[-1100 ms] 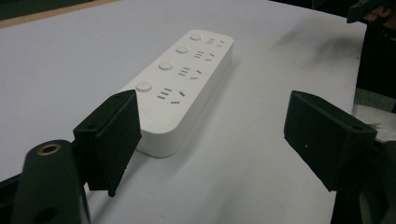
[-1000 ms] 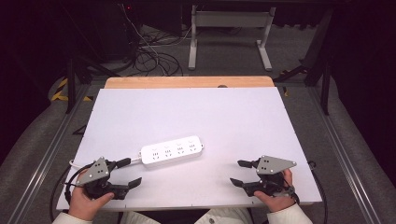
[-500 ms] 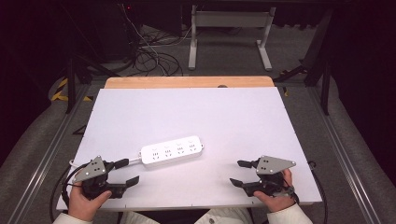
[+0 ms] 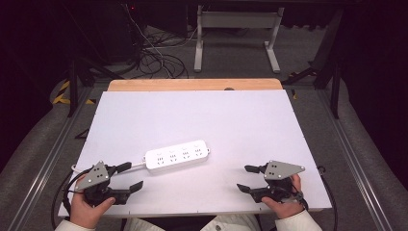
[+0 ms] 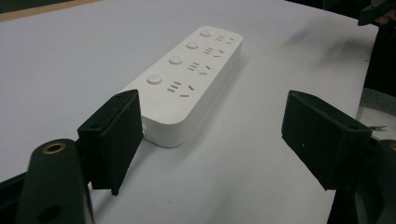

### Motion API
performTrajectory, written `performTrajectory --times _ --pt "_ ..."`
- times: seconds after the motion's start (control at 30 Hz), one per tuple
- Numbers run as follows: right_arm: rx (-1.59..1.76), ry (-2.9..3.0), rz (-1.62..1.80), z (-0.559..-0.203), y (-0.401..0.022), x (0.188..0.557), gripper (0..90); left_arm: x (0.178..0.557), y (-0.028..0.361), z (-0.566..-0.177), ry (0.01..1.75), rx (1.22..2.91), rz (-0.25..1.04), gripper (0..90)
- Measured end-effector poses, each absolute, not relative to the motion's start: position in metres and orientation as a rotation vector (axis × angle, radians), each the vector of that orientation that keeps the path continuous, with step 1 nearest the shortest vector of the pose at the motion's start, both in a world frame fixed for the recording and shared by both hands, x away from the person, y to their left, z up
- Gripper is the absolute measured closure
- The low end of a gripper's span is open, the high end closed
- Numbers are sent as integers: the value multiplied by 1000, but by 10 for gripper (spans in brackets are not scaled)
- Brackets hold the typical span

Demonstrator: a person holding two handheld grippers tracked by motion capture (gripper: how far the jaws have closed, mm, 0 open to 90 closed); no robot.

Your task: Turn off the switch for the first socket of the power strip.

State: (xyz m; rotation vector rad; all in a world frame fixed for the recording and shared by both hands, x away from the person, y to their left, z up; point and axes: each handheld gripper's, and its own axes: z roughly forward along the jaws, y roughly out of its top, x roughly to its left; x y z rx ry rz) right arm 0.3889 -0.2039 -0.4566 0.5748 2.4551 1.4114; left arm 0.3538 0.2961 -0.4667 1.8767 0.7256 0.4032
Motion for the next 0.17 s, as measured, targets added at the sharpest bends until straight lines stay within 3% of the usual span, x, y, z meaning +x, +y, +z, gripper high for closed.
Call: performTrajectory --times 0.17 --pt "576 2454 1414 -457 -204 389 342 354 296 -467 727 1875 414 202"
